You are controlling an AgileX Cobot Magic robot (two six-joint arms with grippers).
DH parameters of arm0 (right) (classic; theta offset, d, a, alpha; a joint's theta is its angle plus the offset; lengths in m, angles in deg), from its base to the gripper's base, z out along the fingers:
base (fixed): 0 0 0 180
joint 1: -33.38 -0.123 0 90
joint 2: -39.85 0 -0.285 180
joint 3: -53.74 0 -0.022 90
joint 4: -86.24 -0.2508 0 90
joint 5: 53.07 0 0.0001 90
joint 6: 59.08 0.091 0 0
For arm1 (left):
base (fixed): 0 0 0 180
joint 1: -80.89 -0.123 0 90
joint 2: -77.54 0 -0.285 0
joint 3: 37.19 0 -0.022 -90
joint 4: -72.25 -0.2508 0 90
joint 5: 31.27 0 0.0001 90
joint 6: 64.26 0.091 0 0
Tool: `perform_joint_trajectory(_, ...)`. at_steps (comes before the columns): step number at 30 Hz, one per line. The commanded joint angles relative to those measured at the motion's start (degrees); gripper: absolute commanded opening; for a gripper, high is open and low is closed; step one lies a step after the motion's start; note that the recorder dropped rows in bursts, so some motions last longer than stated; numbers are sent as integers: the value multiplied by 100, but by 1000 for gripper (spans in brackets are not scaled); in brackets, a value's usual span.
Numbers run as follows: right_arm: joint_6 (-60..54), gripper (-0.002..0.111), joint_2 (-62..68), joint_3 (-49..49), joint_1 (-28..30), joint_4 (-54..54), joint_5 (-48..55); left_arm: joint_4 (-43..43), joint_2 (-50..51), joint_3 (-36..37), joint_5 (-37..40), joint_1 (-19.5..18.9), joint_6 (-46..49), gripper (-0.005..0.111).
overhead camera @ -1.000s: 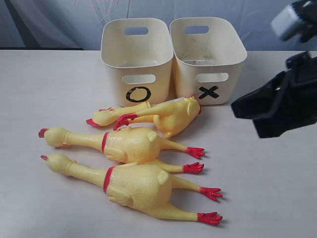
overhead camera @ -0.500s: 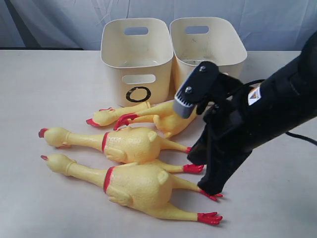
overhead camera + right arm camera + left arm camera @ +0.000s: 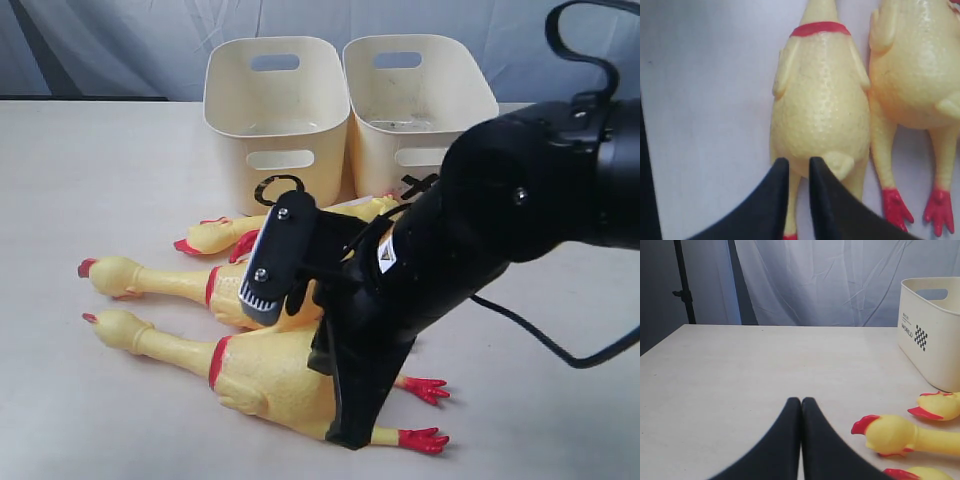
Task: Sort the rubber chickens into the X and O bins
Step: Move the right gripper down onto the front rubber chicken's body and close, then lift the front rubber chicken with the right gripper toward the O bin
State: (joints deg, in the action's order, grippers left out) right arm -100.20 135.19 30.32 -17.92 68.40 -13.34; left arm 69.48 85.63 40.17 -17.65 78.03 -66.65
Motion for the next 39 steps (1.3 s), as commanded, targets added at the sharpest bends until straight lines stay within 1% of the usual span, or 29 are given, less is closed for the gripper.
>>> perform_joint_trajectory(1, -51, 49, 256, 35, -27, 88, -339, 14, -30, -14, -40, 10, -21, 0)
perform_joint_trajectory(3, -38, 72, 368, 35, -27, 88, -488, 14, -30, -14, -40, 10, -21, 0)
perform_joint_trajectory(4, 4, 79, 412, 35, -27, 88, -544, 14, -30, -14, -40, 10, -21, 0)
perform_joint_trajectory(5, 80, 82, 480, 35, -27, 88, -574, 14, -30, -14, -40, 10, -21, 0)
perform_joint_trajectory(11, 131, 81, 768, 35, -27, 88, -615, 14, -30, -14, -40, 10, -21, 0)
perform_joint_trajectory(18, 142, 81, 1039, 35, -27, -18, -1025, 14, -30, -14, -40, 10, -21, 0)
perform_joint_trajectory(39, 284, 81, 1843, 35, -27, -233, -993, 14, -30, -14, -40, 10, -21, 0)
